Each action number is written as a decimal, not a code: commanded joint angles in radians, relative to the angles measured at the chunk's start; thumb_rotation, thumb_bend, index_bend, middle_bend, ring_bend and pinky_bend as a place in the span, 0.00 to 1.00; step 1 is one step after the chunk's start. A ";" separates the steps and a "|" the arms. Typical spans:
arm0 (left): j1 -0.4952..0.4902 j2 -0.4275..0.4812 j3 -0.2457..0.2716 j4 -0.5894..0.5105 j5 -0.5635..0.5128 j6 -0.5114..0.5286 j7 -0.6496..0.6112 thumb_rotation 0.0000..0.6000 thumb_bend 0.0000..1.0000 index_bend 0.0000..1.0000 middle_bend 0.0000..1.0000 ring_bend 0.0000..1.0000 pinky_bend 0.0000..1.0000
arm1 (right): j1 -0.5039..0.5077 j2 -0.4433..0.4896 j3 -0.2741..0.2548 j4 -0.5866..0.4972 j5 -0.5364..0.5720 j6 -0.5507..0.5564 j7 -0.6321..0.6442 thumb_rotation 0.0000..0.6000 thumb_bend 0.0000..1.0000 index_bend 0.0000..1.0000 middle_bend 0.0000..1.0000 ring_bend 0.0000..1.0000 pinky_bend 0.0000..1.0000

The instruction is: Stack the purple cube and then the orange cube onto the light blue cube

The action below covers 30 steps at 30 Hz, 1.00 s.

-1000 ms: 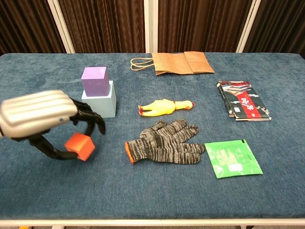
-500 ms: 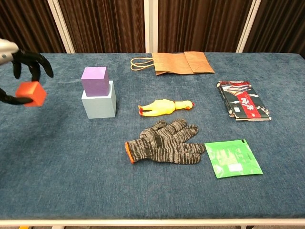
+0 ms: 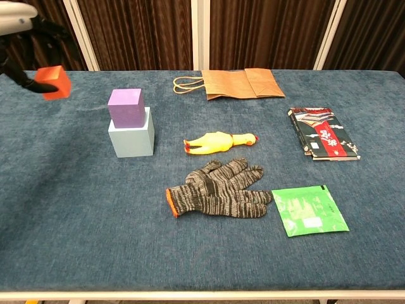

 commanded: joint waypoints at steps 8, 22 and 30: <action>-0.101 -0.050 -0.067 -0.104 -0.165 -0.008 0.188 1.00 0.30 0.40 0.63 0.40 0.48 | 0.004 -0.004 -0.003 -0.004 -0.001 -0.003 -0.015 1.00 0.16 0.02 0.07 0.00 0.00; -0.205 -0.105 -0.061 -0.111 -0.305 -0.010 0.332 1.00 0.30 0.40 0.63 0.40 0.46 | 0.003 -0.004 -0.005 0.000 -0.003 -0.004 -0.009 1.00 0.16 0.02 0.07 0.00 0.00; -0.224 -0.131 -0.036 -0.055 -0.261 -0.029 0.311 1.00 0.30 0.40 0.63 0.40 0.45 | 0.004 -0.003 -0.006 0.000 -0.003 -0.006 -0.009 1.00 0.16 0.02 0.07 0.00 0.00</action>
